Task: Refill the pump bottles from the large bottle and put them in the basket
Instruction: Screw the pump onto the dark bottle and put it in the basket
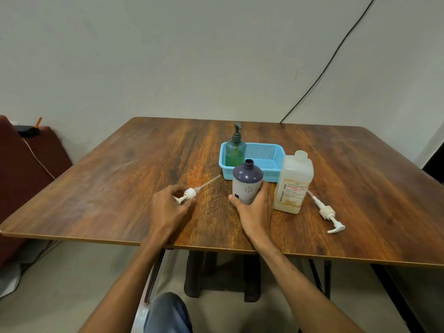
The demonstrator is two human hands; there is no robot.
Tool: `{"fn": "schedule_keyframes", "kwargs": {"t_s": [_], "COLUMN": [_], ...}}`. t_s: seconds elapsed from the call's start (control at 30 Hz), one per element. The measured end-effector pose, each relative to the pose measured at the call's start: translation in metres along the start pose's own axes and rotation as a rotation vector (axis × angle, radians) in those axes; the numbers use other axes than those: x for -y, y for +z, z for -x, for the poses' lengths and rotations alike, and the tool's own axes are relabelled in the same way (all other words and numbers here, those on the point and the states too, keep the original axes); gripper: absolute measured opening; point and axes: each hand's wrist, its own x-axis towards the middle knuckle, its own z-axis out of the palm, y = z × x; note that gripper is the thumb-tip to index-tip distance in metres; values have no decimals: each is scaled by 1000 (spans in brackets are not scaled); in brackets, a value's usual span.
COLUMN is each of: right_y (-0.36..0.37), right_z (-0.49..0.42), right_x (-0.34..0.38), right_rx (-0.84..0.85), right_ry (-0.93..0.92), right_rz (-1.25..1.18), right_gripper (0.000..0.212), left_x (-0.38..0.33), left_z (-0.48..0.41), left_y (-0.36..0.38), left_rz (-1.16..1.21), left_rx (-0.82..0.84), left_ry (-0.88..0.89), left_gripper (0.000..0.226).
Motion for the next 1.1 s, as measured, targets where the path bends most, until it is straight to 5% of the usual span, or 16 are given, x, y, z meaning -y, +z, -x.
{"fn": "schedule_keyframes", "kwargs": {"t_s": [0.53,1.1], "right_y": [-2,-2], "right_z": [0,1], "right_x": [-2,0], "right_rx": [-3,19], "right_ry": [-11,14], "right_rz": [-11,21], "right_gripper": [94,100], "left_x": [-84,-174], "left_z": [-25,-66], "left_y": [-36,-27], "left_rz": [720,729], "left_rx": [-62,-119], "left_ry": [0,85], "left_gripper": [31,23]}}
